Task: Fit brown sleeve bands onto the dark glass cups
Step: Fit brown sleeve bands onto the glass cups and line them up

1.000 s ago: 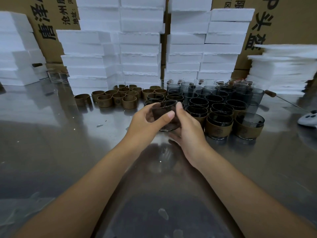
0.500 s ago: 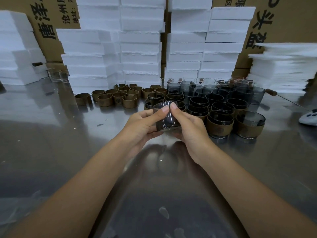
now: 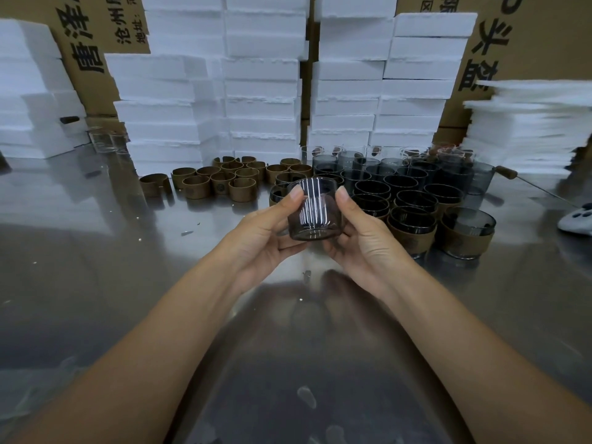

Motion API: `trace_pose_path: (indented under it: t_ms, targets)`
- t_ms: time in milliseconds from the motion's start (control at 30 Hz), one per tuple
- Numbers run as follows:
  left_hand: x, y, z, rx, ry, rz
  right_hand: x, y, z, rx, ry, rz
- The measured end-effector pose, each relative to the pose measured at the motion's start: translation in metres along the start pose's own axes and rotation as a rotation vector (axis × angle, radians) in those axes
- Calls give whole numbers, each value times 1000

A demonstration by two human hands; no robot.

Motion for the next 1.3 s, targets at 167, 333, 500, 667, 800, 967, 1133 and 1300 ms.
trace_pose_path:
  t_ms: [167,333,500,667,800,967,1133,1300]
  targets:
    - [2,2,0,-24,-4,36,3,-5,-1,-32,50,-110]
    - [0,4,2,-6,-46,75,-2,-5,-1,-46,57,-233]
    - [-11,21,4,-158,-174,184,5,-1,-4,-62,109,-134]
    - [-12,17,4,-167,-204,287,9,5,-7,-157,157,-158]
    - [-10,13,4,-125,-200,277,4,1,-6,-139,122,-192]
    - [-6,12,3,-69,-160,221,2,1,-5,-111,103,-209]
    - [-3,9,3,-18,-111,142,2,3,-5,-85,80,-185]
    - [-1,6,3,13,-77,108,0,7,-2,-76,36,-70]
Point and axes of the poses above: each hand's wrist, its own z-axis towards the middle knuckle, its own y-axis out of the back of the hand, x = y × z, the point moved 10 cm from there along z, towards the middle knuckle, and after that the axes turned 6 degrees about -x, right-handed, at the moved point
